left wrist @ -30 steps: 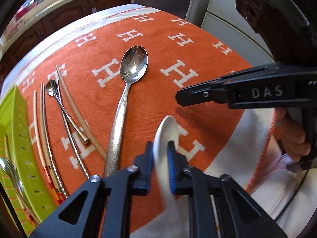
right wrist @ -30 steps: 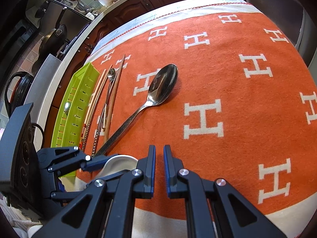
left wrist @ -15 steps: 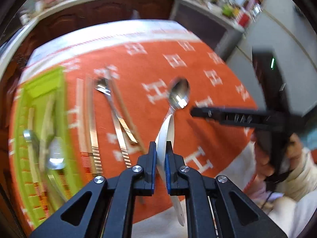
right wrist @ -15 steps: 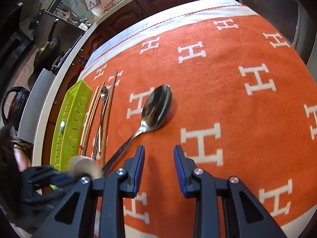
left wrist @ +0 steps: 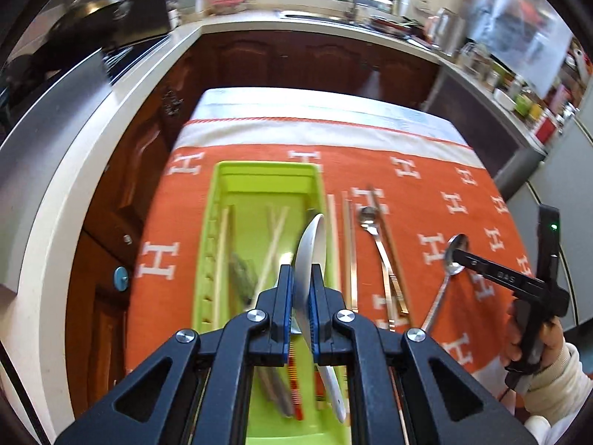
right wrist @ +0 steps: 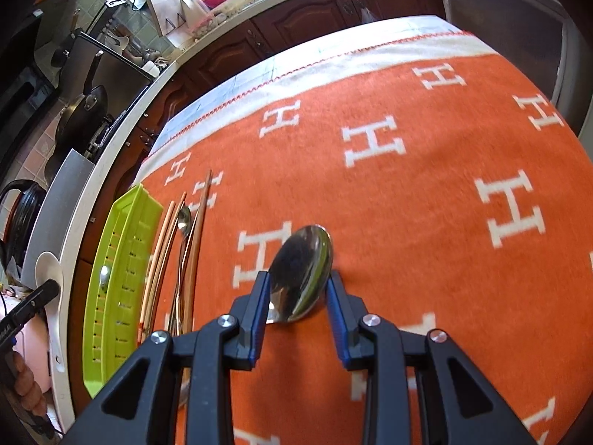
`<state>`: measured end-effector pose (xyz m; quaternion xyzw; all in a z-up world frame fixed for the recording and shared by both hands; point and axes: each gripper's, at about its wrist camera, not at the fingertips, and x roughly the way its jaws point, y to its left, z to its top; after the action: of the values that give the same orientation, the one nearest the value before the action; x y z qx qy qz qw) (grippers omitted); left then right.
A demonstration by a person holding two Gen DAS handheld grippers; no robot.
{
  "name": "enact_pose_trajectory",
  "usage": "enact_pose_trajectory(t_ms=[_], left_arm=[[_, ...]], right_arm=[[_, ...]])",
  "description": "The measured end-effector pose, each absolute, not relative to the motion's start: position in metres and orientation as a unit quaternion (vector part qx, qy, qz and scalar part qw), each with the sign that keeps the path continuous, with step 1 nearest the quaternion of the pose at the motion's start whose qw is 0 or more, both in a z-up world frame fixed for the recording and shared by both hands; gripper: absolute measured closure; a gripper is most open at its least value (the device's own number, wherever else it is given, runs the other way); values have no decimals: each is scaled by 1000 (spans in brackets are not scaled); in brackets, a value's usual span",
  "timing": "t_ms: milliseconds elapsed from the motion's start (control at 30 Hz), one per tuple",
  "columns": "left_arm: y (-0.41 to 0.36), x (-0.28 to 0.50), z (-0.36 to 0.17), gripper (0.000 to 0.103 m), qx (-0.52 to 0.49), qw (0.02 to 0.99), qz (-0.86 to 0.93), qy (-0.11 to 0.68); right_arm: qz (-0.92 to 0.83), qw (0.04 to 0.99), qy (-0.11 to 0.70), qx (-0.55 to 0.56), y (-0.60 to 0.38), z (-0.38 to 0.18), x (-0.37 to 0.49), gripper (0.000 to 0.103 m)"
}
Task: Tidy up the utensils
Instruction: 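Carry both spoons into the green tray and open both tools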
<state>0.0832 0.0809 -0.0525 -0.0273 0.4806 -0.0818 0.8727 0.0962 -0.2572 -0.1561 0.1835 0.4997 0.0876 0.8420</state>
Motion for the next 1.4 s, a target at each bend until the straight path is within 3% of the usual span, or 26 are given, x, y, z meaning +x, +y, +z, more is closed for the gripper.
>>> enact_pose_trajectory(t_ms=[67, 133, 167, 333, 833, 1100, 1133, 1300, 1400], left_arm=[[88, 87, -58, 98, -26, 871, -71, 485], [90, 90, -64, 98, -22, 870, -61, 488], [91, 90, -67, 98, -20, 870, -58, 489], [93, 90, -75, 98, -13, 869, -52, 492], [103, 82, -80, 98, -1, 868, -47, 494], [109, 85, -91, 96, 7, 863, -30, 504], [110, 85, -91, 94, 6, 864, -29, 503], [113, 90, -81, 55, 6, 875, -16, 484], [113, 93, -73, 48, 2, 881, -13, 472]], right_arm=[[87, 847, 496, 171, -252, -156, 99, 77], [88, 847, 500, 160, -248, -159, 102, 95], [97, 845, 497, 170, -247, -160, 103, 97], [125, 846, 480, 194, -244, -150, 99, 101], [279, 849, 423, 150, -142, -38, 100, 101], [289, 841, 451, 80, -63, -63, 135, 101], [286, 839, 458, 70, -57, -69, 139, 101], [253, 832, 493, 28, -34, -99, 163, 100], [222, 835, 504, 21, -36, -105, 173, 100]])
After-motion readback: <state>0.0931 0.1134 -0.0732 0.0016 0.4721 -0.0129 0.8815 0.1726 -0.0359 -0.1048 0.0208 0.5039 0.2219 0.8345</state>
